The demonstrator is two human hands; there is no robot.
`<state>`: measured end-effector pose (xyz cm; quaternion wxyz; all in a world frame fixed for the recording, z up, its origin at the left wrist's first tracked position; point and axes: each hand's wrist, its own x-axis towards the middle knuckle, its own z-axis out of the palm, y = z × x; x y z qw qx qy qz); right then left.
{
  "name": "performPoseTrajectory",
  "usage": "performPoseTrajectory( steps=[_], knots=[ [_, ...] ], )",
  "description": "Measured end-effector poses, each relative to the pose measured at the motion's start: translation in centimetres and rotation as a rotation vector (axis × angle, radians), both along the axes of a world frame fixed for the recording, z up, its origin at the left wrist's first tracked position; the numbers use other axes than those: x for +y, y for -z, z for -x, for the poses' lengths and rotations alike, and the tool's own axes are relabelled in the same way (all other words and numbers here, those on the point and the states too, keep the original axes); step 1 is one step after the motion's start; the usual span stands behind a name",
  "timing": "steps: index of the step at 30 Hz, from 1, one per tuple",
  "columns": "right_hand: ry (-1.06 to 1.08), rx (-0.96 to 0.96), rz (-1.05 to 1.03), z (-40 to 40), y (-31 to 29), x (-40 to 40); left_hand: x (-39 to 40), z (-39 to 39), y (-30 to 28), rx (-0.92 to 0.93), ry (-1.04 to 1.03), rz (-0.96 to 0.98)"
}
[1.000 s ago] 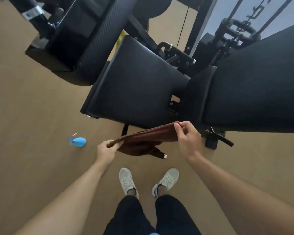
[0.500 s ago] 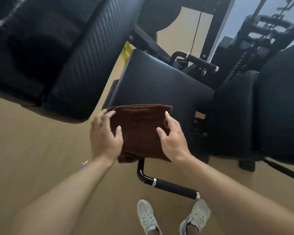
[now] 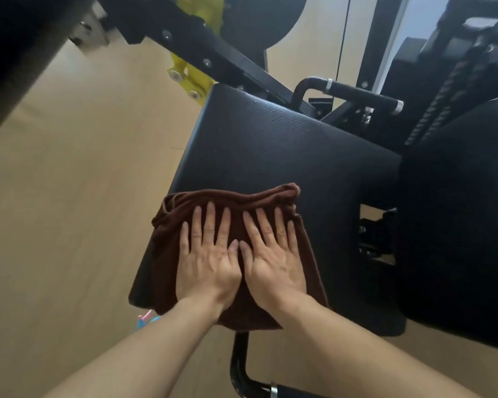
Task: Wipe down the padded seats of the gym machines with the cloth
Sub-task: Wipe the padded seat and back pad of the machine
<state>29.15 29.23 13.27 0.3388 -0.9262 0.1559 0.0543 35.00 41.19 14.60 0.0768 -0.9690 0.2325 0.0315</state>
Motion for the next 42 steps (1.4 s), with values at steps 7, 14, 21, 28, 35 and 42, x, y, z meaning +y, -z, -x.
performPoseTrajectory(
  steps=[7, 14, 21, 28, 35, 42],
  knots=[
    [-0.049, -0.140, 0.100, -2.6, 1.4, -2.9, -2.5, -3.4, 0.1, -0.049, 0.081, 0.015],
    [0.044, -0.148, 0.096, 0.8, 2.6, -1.9, -2.7, 0.9, 0.6, -0.030, 0.078, 0.036],
    [0.176, -0.061, 0.135, 9.0, 5.0, -2.3, -4.1, 6.9, 2.7, 0.049, 0.185, 0.016],
    [0.419, 0.076, 0.072, 17.6, 7.7, -4.1, -8.3, 12.9, 4.6, 0.227, 0.421, 0.016],
    [0.567, 0.053, -0.096, 18.8, 7.0, -4.0, -8.0, 13.0, 5.1, 0.253, 0.538, 0.005],
    [0.332, -0.069, 0.039, 13.3, 4.4, 0.6, -2.8, 10.6, 3.2, 0.153, 0.358, 0.028]
  ],
)
